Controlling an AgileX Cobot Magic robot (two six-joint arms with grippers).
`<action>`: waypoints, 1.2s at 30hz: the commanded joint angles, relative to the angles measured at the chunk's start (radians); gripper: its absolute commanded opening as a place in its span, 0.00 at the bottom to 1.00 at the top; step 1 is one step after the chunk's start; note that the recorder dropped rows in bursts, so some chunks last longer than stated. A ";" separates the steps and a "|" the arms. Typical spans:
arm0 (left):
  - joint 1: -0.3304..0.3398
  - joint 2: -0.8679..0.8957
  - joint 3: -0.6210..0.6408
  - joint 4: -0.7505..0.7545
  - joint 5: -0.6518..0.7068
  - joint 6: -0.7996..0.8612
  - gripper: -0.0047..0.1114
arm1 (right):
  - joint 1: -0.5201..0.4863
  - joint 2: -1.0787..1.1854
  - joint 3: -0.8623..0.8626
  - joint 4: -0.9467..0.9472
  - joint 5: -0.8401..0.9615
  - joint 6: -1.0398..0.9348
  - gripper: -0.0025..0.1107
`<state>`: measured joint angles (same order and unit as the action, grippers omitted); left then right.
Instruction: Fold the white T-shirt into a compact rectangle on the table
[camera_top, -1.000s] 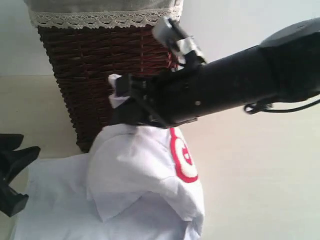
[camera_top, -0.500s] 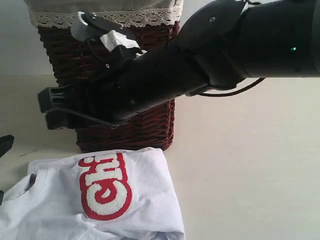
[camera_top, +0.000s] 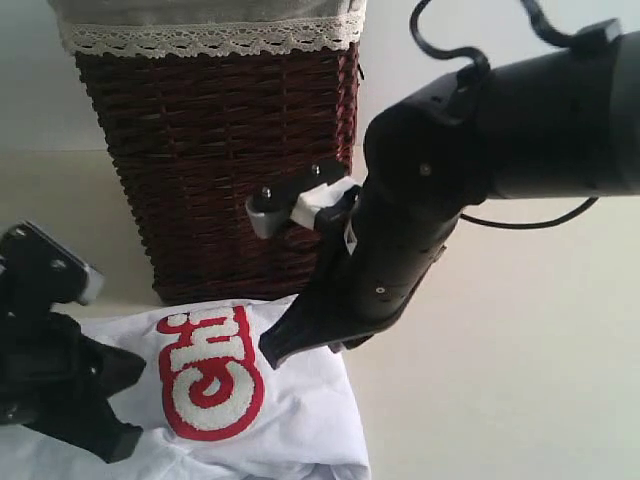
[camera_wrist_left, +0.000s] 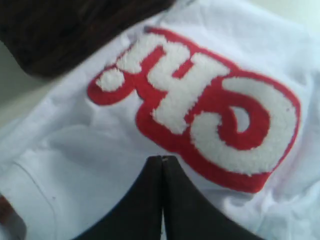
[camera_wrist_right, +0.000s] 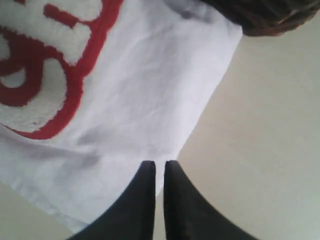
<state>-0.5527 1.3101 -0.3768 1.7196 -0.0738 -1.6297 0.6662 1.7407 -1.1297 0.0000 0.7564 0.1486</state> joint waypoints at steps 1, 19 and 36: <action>-0.005 0.185 -0.040 -0.016 0.074 -0.068 0.04 | -0.005 0.072 0.007 -0.008 -0.053 -0.017 0.02; -0.005 0.366 -0.134 -0.031 0.034 -0.098 0.04 | -0.005 0.282 0.007 -0.032 -0.077 -0.005 0.02; -0.005 0.287 -0.170 -0.036 -0.037 -0.108 0.06 | -0.005 0.084 0.007 -0.255 -0.130 0.211 0.02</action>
<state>-0.5527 1.6446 -0.5407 1.6845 -0.1322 -1.7269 0.6662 1.8690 -1.1253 -0.2846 0.7054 0.3705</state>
